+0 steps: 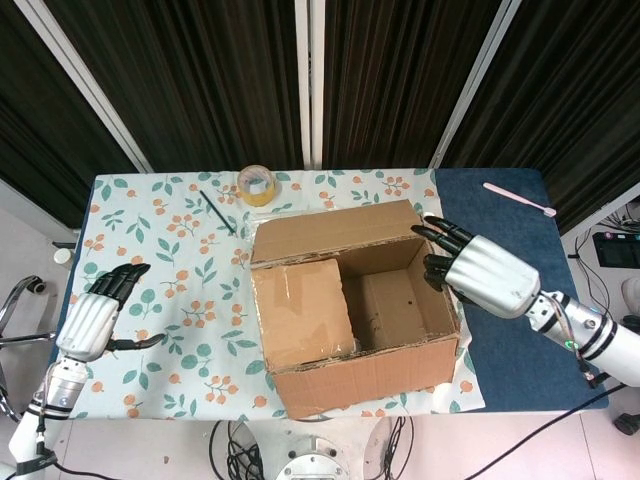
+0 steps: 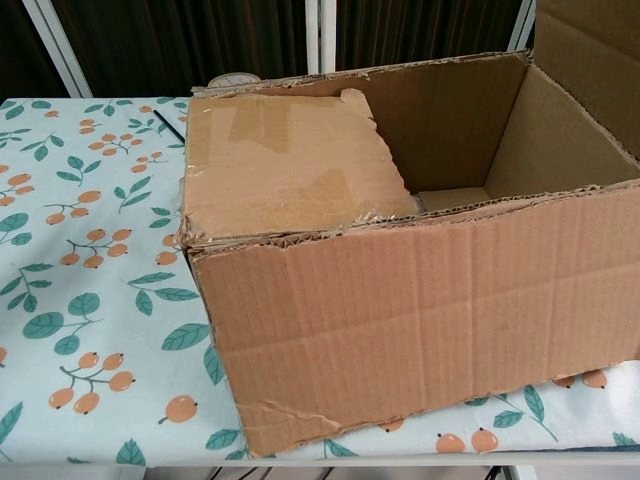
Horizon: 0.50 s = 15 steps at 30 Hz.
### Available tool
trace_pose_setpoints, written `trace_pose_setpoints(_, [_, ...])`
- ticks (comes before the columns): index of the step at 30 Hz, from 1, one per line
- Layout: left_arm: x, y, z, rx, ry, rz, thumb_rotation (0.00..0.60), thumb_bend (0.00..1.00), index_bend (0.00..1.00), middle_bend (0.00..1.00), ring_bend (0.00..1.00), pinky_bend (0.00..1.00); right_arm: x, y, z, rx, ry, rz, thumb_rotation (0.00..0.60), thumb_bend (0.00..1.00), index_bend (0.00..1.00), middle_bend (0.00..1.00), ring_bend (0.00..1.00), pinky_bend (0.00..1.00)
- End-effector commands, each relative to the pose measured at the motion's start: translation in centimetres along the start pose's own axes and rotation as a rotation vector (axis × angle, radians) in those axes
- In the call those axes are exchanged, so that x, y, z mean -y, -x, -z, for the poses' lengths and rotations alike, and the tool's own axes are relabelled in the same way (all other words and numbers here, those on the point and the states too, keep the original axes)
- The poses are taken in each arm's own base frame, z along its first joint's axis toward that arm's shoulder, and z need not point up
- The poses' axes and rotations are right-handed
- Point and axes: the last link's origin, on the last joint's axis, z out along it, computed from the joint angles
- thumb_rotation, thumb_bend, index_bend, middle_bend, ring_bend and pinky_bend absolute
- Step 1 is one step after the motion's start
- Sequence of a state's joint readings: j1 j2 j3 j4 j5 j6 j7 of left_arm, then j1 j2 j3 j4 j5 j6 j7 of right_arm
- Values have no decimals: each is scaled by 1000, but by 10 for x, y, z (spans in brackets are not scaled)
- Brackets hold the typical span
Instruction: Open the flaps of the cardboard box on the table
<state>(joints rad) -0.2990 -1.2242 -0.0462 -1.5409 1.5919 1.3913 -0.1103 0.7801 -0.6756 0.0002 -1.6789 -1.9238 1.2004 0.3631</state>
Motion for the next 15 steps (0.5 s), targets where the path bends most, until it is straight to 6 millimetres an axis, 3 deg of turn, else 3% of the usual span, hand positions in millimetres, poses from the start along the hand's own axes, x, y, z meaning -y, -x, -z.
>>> trace_pose_setpoints(1, [-6,-2,-3,4,12,-11,366,0,91,120,97,199,-13,3,22,13,41,-13,600,1000,668,414,0,0])
trace_pose_setpoints(15, [-30,-1,-11,23,49,-23,361,0,91,120,97,200,-49,4,83,-62,160,-106,600,1000,661,381,0,0])
